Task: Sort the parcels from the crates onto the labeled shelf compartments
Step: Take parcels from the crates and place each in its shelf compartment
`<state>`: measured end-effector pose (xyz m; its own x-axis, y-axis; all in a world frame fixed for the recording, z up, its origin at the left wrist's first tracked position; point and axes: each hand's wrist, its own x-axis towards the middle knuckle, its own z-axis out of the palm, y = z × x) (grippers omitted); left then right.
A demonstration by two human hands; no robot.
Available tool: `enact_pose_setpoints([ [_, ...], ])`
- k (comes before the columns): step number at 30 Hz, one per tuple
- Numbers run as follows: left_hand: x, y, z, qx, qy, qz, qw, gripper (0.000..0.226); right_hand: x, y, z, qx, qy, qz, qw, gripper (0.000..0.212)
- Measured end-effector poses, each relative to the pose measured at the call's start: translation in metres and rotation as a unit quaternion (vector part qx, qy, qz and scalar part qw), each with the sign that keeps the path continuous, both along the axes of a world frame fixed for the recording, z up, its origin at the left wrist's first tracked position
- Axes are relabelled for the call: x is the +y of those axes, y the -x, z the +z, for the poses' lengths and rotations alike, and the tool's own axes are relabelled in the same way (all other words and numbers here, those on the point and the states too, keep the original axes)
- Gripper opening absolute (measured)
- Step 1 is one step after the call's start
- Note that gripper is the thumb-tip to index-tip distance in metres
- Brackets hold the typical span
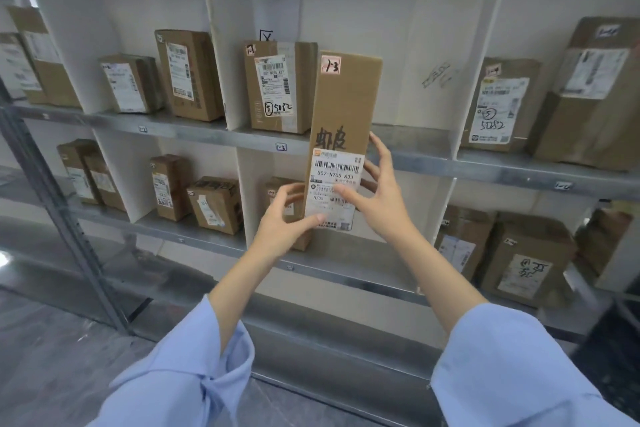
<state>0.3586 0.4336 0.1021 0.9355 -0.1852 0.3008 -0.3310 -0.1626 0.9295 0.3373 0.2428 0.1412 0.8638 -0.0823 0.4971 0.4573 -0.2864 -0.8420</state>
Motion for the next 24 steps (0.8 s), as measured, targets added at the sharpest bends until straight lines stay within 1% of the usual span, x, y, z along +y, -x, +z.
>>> enact_pose_setpoints([
  [4, 0.005, -0.021, 0.041, -0.066, -0.088, -0.013, 0.994, 0.064, -0.013, -0.017, 0.032, -0.035, -0.003, -0.015, 0.999, 0.094],
  [9, 0.019, -0.057, 0.068, -0.101, -0.120, 0.018, 0.987, 0.054, -0.030, -0.051, 0.067, -0.068, 0.025, -0.067, 0.995, 0.095],
  [11, 0.020, -0.072, 0.073, -0.128, -0.152, 0.037, 0.979, 0.054, -0.042, -0.071, 0.077, -0.077, 0.032, -0.089, 0.993, 0.094],
  [14, 0.019, -0.096, 0.081, -0.193, -0.234, 0.062, 0.951, 0.057, -0.059, -0.103, 0.086, -0.079, 0.050, -0.134, 0.987, 0.094],
  [16, 0.014, -0.113, 0.088, -0.244, -0.302, 0.081, 0.918, 0.055, -0.068, -0.122, 0.090, -0.073, 0.049, -0.152, 0.984, 0.093],
  [18, 0.006, -0.129, 0.092, -0.274, -0.352, 0.092, 0.890, 0.057, -0.075, -0.139, 0.093, -0.067, 0.040, -0.157, 0.984, 0.094],
  [22, -0.005, -0.163, 0.092, -0.307, -0.407, 0.090, 0.856, 0.059, -0.085, -0.170, 0.089, -0.055, 0.023, -0.163, 0.985, 0.092],
  [24, -0.009, -0.177, 0.088, -0.318, -0.424, 0.084, 0.844, 0.060, -0.090, -0.184, 0.083, -0.041, 0.033, -0.179, 0.983, 0.096],
])
